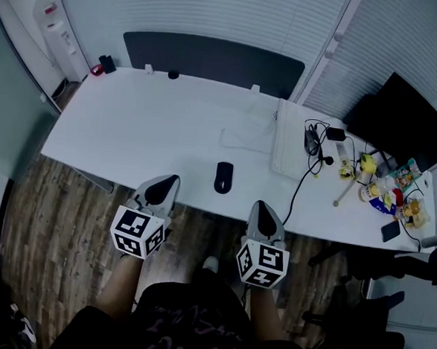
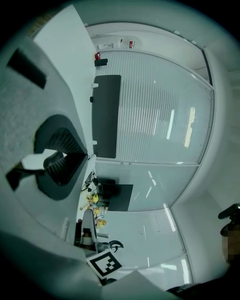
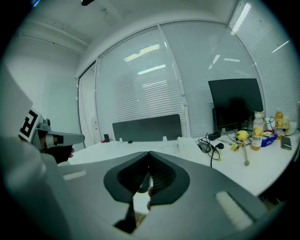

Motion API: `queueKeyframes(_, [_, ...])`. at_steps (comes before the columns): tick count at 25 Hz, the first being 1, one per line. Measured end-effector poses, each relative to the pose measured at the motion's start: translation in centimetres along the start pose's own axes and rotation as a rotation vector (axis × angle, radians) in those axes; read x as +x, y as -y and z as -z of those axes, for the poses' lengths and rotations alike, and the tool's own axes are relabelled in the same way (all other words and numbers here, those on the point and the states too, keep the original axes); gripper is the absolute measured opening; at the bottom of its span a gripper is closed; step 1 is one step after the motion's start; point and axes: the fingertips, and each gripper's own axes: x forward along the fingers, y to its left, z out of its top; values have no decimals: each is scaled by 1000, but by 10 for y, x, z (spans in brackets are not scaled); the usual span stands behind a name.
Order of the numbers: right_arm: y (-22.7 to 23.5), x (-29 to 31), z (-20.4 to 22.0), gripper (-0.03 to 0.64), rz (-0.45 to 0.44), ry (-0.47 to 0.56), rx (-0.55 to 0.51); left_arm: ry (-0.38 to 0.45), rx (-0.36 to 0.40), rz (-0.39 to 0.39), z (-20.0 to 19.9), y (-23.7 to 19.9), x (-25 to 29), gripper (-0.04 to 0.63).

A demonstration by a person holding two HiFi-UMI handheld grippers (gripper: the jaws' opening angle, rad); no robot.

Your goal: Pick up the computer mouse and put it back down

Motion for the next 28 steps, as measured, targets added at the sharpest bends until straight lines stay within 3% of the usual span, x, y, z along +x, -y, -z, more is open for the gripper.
queueKeyframes(11, [24,40,-17,11,-55,5,-9,3,10,-31,-13,3,43,2])
queueKeyframes(28, [22,60,-38,11,-78,24,-19,31,38,-37,-33,-4,53,2])
